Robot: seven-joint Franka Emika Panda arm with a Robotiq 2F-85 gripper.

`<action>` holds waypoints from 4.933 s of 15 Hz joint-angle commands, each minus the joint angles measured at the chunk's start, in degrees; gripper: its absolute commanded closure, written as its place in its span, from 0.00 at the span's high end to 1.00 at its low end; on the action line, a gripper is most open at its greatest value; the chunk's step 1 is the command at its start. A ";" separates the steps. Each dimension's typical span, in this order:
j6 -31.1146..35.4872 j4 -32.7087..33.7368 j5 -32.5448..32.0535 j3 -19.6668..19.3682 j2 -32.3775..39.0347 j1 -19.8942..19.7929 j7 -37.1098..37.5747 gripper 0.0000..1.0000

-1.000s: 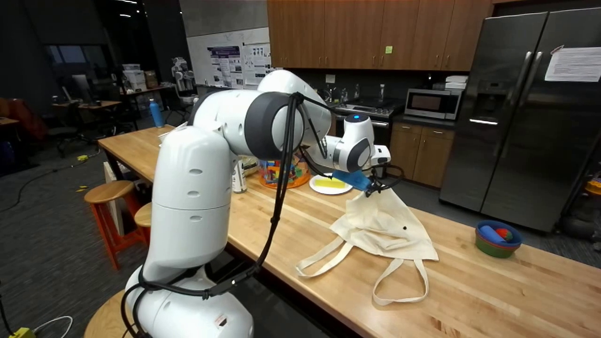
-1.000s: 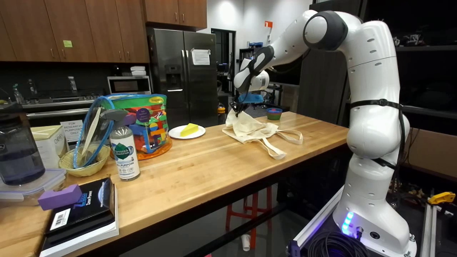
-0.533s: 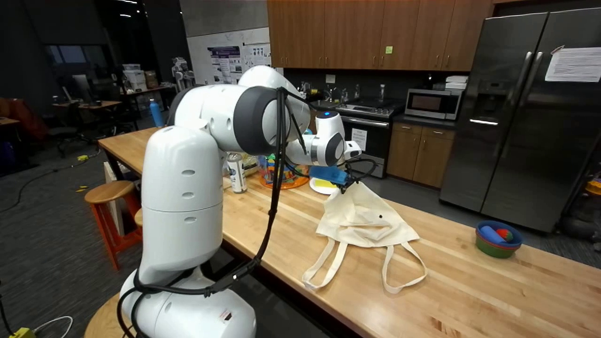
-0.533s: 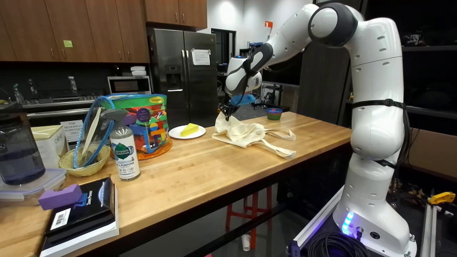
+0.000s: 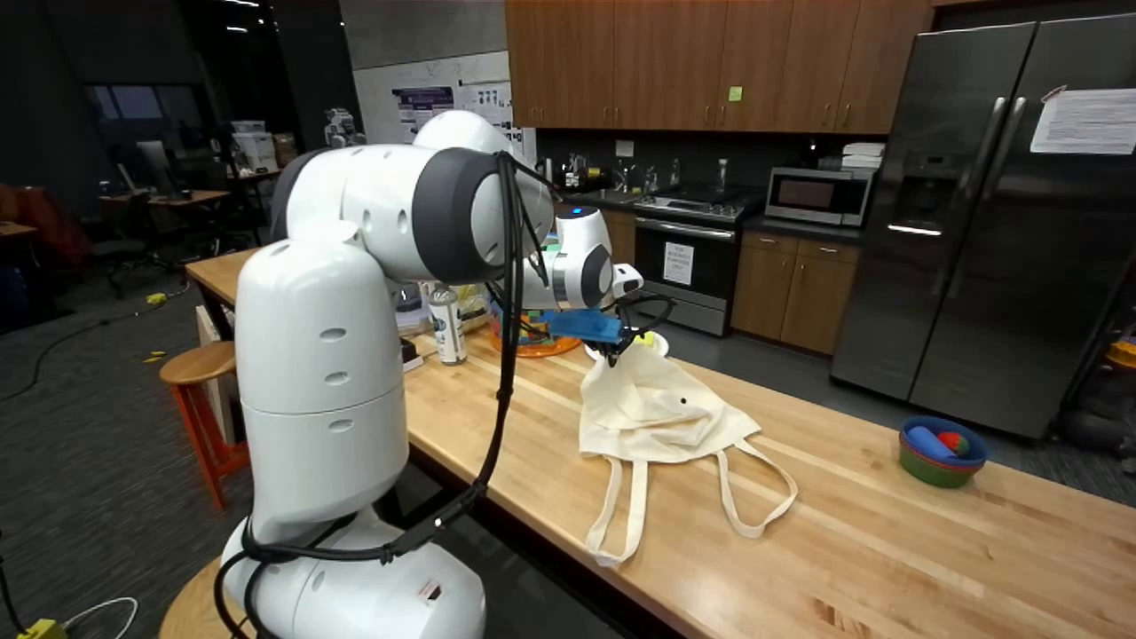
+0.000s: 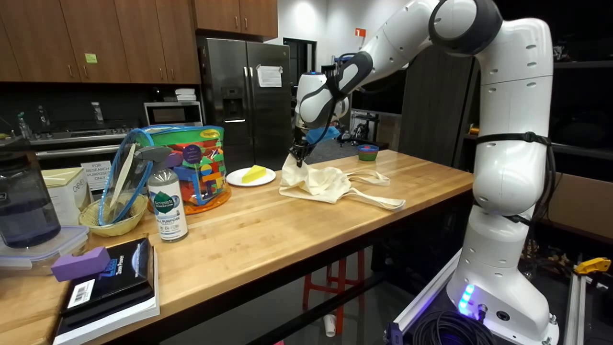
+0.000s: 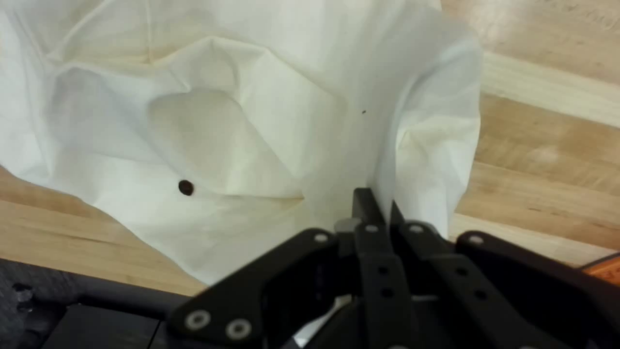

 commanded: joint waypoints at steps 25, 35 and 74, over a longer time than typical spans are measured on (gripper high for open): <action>-2.10 -17.55 -12.99 8.69 -8.44 7.58 31.89 0.01; -0.97 -12.75 -10.32 2.67 -7.98 -0.75 27.99 0.01; -0.65 -4.37 -5.29 -0.91 -2.21 1.74 12.79 0.01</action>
